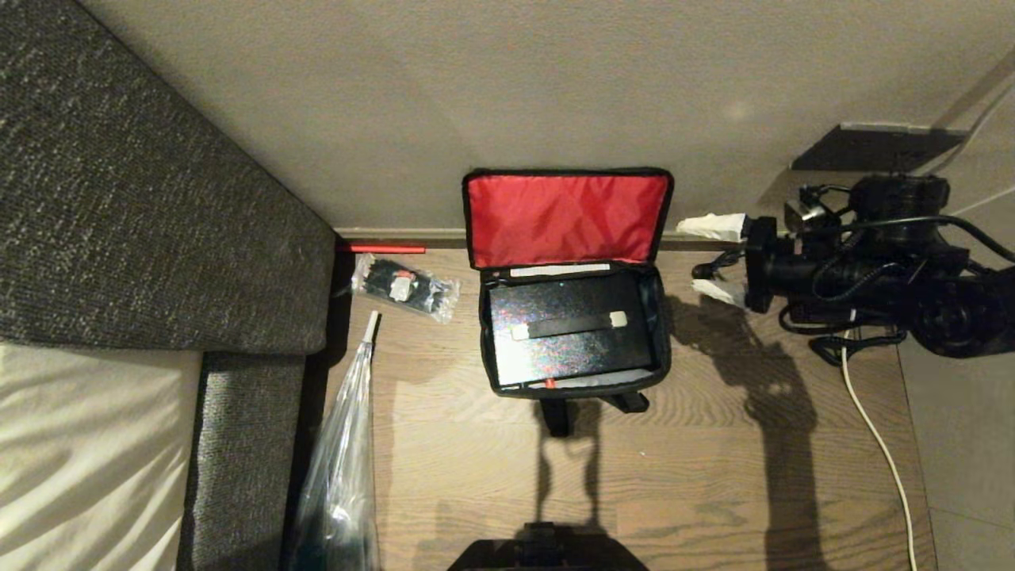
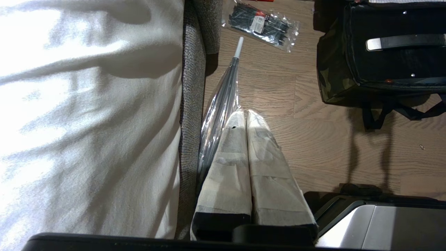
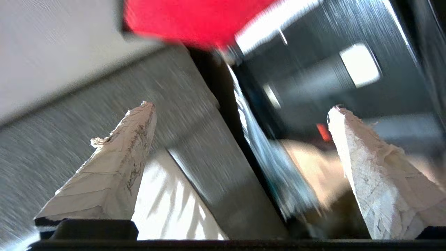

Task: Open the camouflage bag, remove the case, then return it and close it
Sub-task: Grip the handle

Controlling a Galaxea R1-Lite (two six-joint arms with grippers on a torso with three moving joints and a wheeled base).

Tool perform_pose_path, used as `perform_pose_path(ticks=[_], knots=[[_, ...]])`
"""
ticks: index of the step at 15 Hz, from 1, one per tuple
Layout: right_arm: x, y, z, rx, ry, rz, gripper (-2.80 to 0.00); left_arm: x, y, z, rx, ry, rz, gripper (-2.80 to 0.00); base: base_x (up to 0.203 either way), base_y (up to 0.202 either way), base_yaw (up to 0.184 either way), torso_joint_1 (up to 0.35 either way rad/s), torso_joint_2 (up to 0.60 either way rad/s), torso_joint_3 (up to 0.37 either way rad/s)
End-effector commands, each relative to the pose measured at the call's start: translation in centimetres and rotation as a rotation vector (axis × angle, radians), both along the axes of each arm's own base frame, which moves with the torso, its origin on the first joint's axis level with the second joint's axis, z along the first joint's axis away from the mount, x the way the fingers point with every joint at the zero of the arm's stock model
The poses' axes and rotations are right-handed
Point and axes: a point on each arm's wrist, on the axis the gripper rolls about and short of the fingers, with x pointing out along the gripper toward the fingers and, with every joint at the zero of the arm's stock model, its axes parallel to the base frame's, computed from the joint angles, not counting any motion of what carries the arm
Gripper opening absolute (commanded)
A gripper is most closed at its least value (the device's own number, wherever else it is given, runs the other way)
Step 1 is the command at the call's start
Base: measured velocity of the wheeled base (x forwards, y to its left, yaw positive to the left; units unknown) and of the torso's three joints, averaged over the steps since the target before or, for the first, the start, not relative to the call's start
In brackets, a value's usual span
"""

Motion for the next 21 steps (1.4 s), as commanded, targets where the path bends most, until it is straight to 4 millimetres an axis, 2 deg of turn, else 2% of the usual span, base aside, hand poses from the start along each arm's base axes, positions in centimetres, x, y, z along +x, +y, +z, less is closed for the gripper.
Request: perform_pose_path(ticks=[1, 5, 6, 8, 11, 13, 14, 15, 16, 19, 21], knots=[[-5.5, -0.4, 1.4, -0.076, -0.032, 0.015, 0.00, 0.0, 0.0, 0.0, 0.000, 0.001, 0.001, -2.80, 0.000, 0.000, 0.000, 0.000, 0.00, 0.000], [-15.0, -1.4, 1.5, -0.298, -0.117, -0.060, 0.00, 0.0, 0.0, 0.0, 0.000, 0.000, 0.001, -2.80, 0.000, 0.000, 0.000, 0.000, 0.00, 0.000], [-17.2, -1.7, 1.4, -0.361, -0.133, -0.090, -2.80, 0.0, 0.0, 0.0, 0.000, 0.000, 0.001, -2.80, 0.000, 0.000, 0.000, 0.000, 0.00, 0.000], [-20.4, -2.1, 0.6, -0.479, -0.117, -0.133, -2.80, 0.0, 0.0, 0.0, 0.000, 0.001, 0.001, -2.80, 0.000, 0.000, 0.000, 0.000, 0.00, 0.000], [-27.8, -3.0, 1.3, -0.671, -0.235, -0.223, -2.80, 0.0, 0.0, 0.0, 0.000, 0.000, 0.001, -2.80, 0.000, 0.000, 0.000, 0.000, 0.00, 0.000], [-32.0, -3.6, 0.3, -0.815, -0.301, -0.305, -2.80, 0.0, 0.0, 0.0, 0.000, 0.001, 0.001, -2.80, 0.000, 0.000, 0.000, 0.000, 0.00, 0.000], [-33.4, -3.8, -0.6, -0.879, -0.312, -0.347, -2.80, 0.0, 0.0, 0.0, 0.000, 0.001, 0.001, -2.80, 0.000, 0.000, 0.000, 0.000, 0.00, 0.000], [-34.3, -3.9, -2.1, -0.928, -0.311, -0.365, -2.80, 0.0, 0.0, 0.0, 0.000, 0.000, 0.001, -2.80, 0.000, 0.000, 0.000, 0.000, 0.00, 0.000], [-34.7, -4.0, -4.5, -0.978, -0.293, -0.358, -2.80, 0.0, 0.0, 0.0, 0.000, 0.000, 0.001, -2.80, 0.000, 0.000, 0.000, 0.000, 0.00, 0.000], [-35.3, -4.0, -10.0, -1.043, -0.319, -0.358, -2.80, 0.0, 0.0, 0.0, 0.000, 0.000, 0.001, -2.80, 0.000, 0.000, 0.000, 0.000, 0.00, 0.000], [-36.0, -4.0, -10.8, -1.010, -0.409, -0.428, -2.80, 0.0, 0.0, 0.0, 0.000, 0.001, 0.001, -2.80, 0.000, 0.000, 0.000, 0.000, 0.00, 0.000]])
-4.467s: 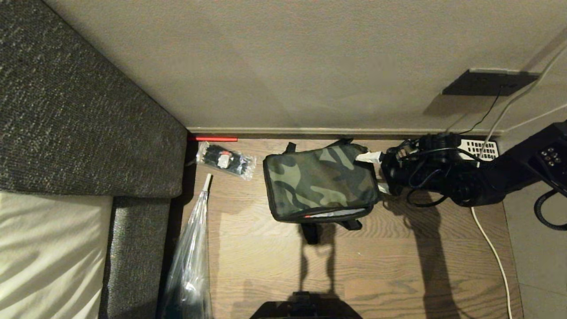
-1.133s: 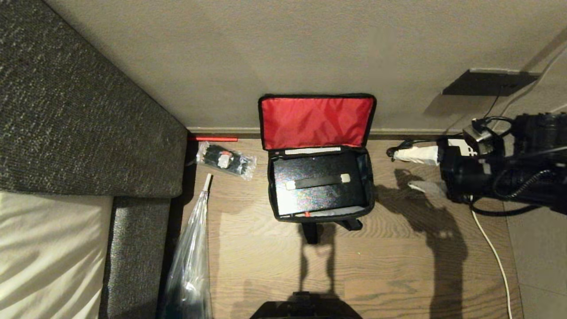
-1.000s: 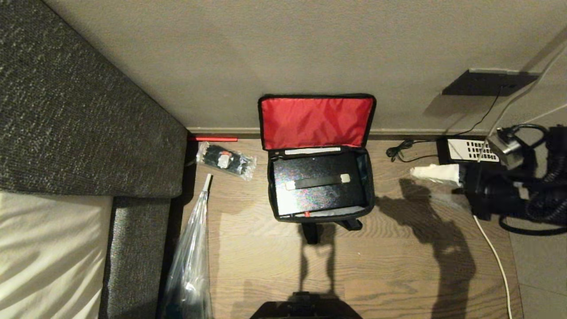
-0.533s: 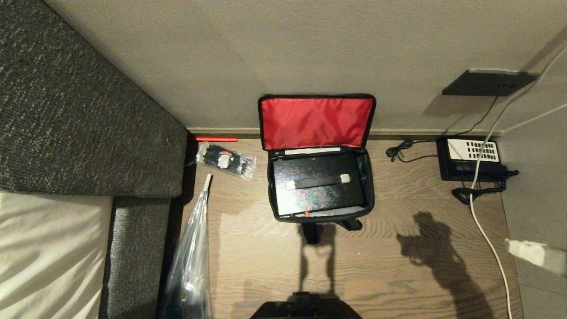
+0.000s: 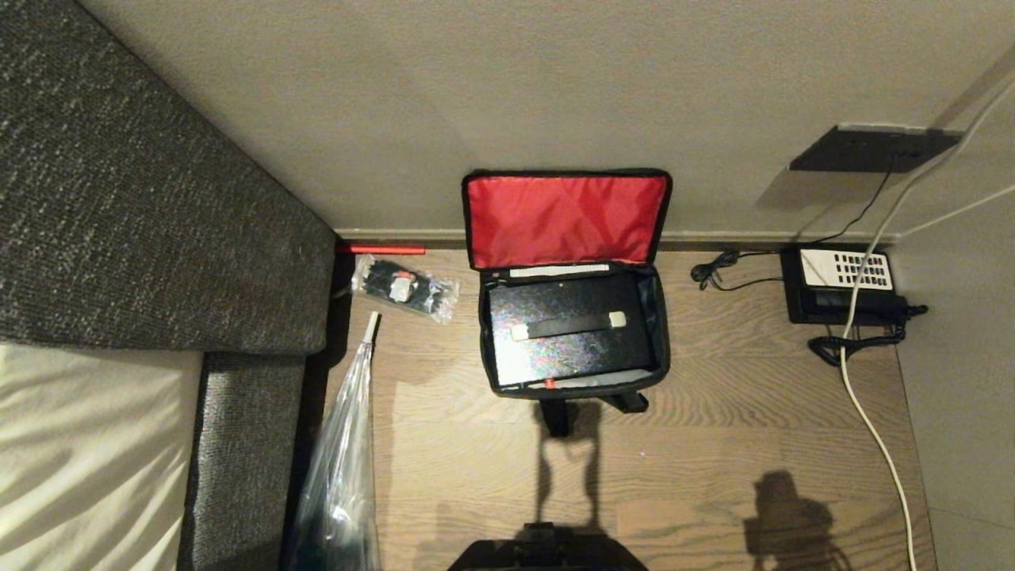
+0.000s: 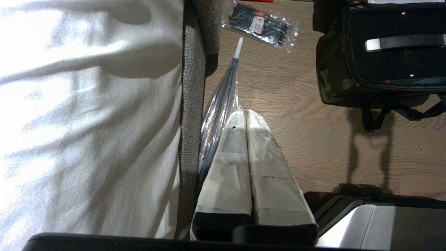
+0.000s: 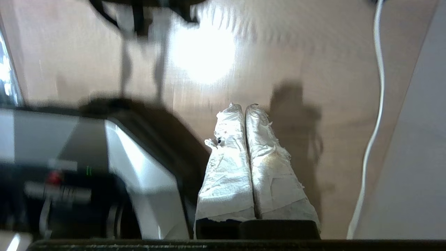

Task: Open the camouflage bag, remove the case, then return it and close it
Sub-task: Grip the handle

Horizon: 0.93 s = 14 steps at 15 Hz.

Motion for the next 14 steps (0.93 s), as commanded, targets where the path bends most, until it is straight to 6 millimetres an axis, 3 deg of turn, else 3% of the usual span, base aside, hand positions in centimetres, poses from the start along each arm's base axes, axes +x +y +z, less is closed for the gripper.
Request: perform_pose_path(ticks=[1, 6, 14], knots=[[-1.3, 0.0, -1.1, 0.015, -0.153, -0.016, -2.80, 0.0, 0.0, 0.0, 0.000, 0.001, 0.001, -2.80, 0.000, 0.000, 0.000, 0.000, 0.00, 0.000], [-2.5, -0.1, -2.4, -0.006, -0.282, -0.065, -2.80, 0.0, 0.0, 0.0, 0.000, 0.003, 0.001, -2.80, 0.000, 0.000, 0.000, 0.000, 0.00, 0.000], [-2.5, -0.1, -2.4, 0.012, -0.284, -0.069, -2.80, 0.0, 0.0, 0.0, 0.000, 0.002, 0.001, -2.80, 0.000, 0.000, 0.000, 0.000, 0.00, 0.000]])
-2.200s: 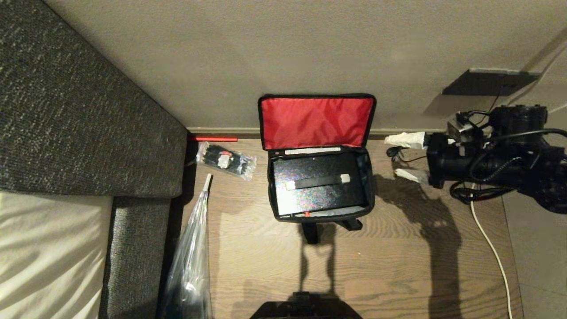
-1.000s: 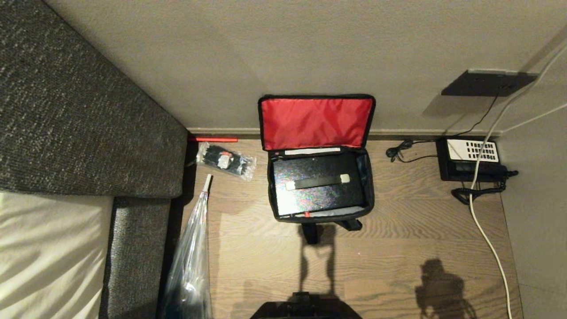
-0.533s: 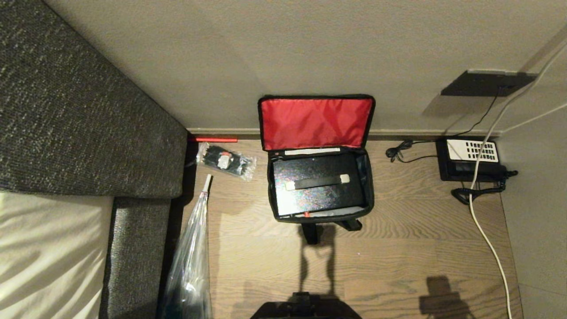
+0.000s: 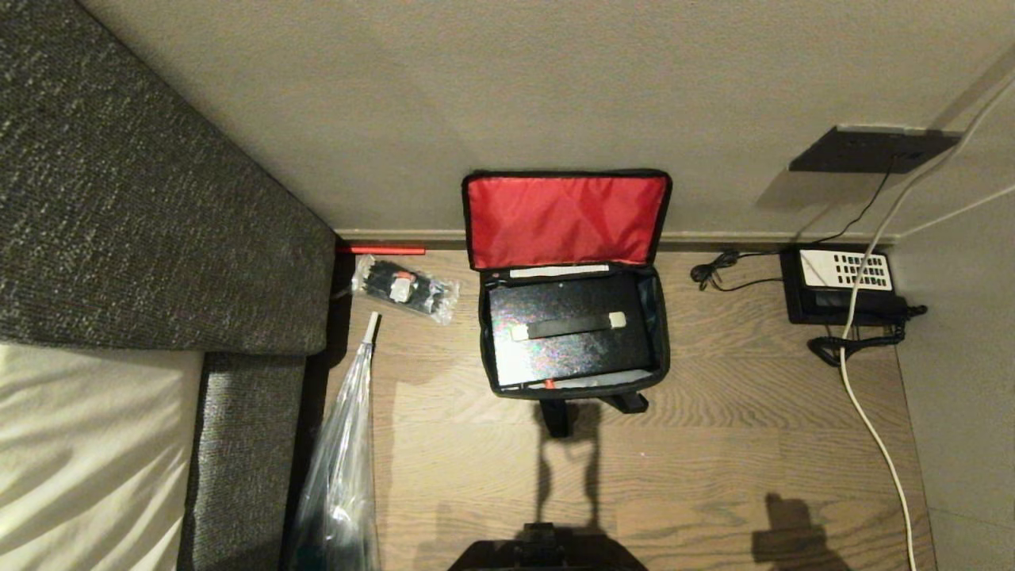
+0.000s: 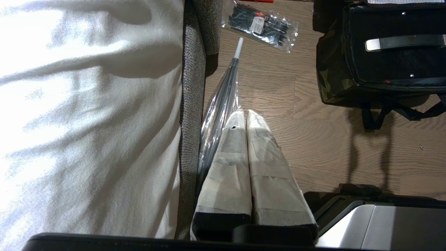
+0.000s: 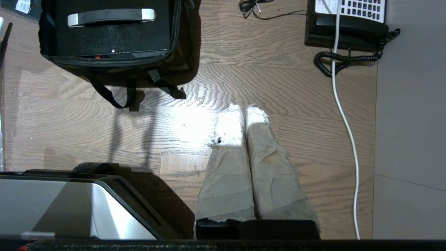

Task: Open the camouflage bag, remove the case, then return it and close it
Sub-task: Grip the handle

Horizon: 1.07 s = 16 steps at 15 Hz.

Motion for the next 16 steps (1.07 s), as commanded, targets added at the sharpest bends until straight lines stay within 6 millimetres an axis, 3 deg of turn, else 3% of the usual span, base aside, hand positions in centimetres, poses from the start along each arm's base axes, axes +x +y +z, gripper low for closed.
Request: perform_pose_path(ticks=[1, 12, 16], knots=[[0.02, 0.00, 0.01, 0.000, 0.003, 0.001, -2.80, 0.02, 0.00, -0.04, 0.000, 0.002, 0.001, -2.80, 0.000, 0.000, 0.000, 0.000, 0.00, 0.000], [0.02, 0.00, 0.01, 0.001, 0.003, 0.001, -2.80, 0.02, 0.00, -0.02, 0.000, 0.001, 0.003, -2.80, 0.000, 0.000, 0.000, 0.000, 0.00, 0.003], [0.02, 0.00, 0.01, 0.001, 0.003, 0.001, -2.80, 0.01, 0.00, 0.01, 0.000, 0.000, 0.003, -2.80, 0.000, 0.000, 0.000, 0.002, 0.00, 0.148]])
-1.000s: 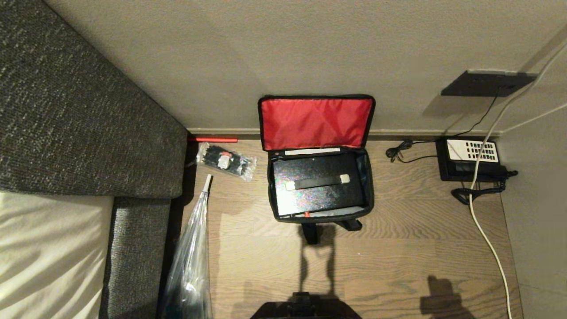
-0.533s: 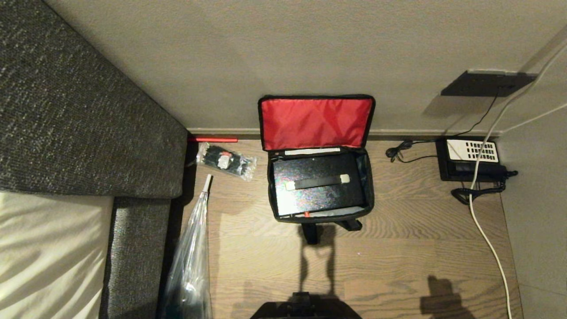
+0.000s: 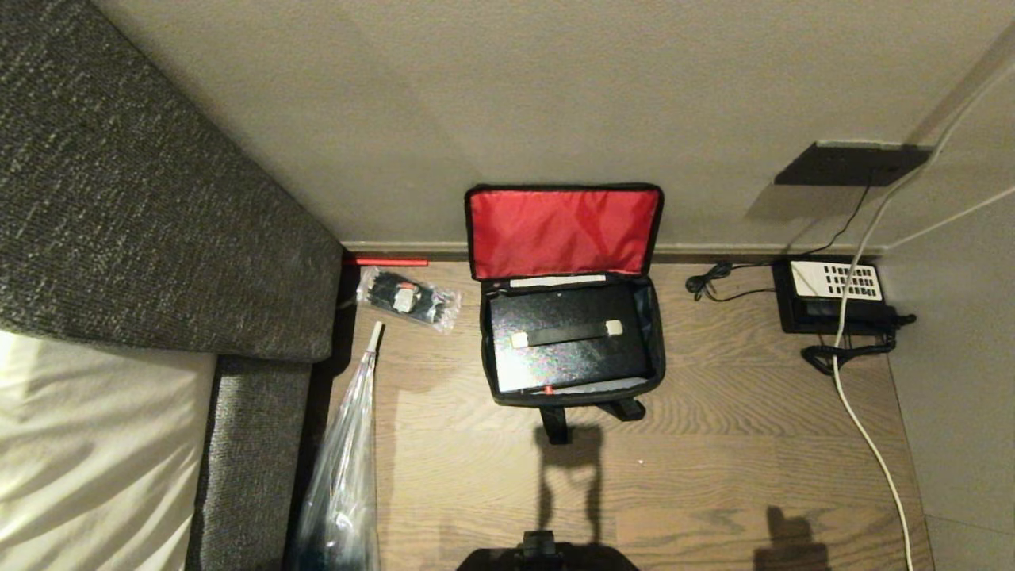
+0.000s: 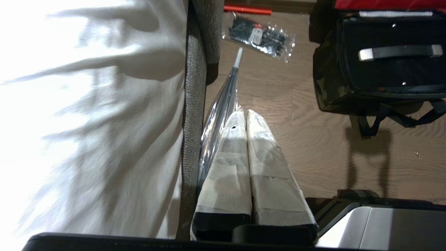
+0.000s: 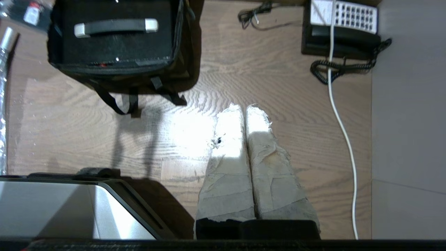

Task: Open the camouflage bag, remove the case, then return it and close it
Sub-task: Grip the handle

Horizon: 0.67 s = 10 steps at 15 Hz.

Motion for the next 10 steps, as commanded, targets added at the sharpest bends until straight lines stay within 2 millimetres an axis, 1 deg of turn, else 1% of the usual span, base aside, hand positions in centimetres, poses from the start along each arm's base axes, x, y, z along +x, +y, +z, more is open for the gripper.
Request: perform_pose_path(ticks=[1, 10], knots=[[0.03, 0.00, 0.01, 0.000, 0.004, 0.000, -2.80, 0.02, 0.00, -0.03, -0.002, 0.002, 0.001, -2.80, 0.000, 0.000, 0.000, 0.004, 0.00, 0.192], [0.02, 0.00, 0.01, 0.000, 0.003, 0.000, -2.80, 0.02, 0.00, -0.04, -0.004, 0.003, 0.001, -2.80, 0.000, 0.000, 0.000, 0.003, 0.00, 0.201]])
